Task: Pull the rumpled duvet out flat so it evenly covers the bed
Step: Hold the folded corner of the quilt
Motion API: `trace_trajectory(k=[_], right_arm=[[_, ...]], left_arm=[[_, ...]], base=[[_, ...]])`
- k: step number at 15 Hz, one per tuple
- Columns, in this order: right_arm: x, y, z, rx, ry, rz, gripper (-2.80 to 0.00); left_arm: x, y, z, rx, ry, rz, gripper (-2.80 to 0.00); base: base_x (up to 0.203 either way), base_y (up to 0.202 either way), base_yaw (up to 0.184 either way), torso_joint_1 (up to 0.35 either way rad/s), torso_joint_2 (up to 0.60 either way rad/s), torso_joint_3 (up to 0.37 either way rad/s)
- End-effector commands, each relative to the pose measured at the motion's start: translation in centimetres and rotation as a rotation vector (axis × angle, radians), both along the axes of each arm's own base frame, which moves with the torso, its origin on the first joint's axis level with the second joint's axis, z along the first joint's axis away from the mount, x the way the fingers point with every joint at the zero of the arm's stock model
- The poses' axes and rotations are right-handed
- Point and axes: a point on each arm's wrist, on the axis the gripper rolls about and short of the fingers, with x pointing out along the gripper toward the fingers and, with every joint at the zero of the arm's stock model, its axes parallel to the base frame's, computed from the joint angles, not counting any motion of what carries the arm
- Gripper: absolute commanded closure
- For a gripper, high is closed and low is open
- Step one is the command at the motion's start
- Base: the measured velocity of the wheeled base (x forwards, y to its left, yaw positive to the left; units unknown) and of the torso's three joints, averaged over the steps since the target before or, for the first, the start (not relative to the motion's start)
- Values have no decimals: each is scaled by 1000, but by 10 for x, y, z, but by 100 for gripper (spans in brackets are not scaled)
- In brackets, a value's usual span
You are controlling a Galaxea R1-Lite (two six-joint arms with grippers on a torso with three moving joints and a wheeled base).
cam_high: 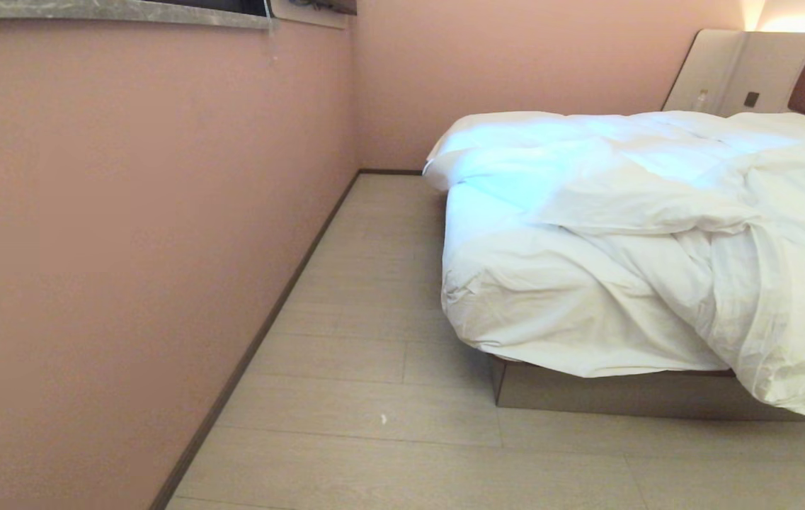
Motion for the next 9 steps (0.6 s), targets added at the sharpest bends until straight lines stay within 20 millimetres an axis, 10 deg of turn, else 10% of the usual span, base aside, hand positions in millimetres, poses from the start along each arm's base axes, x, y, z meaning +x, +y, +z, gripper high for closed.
trace_trajectory(k=[1,9], right_arm=[[0,0,0,0,1,0,0],[0,0,0,0,1,0,0]], left_arm=[[0,0,0,0,-1,0,0],[0,0,0,1,-1,0,0]], base=[[0,0,0,0,0,0],[0,0,0,0,0,0]])
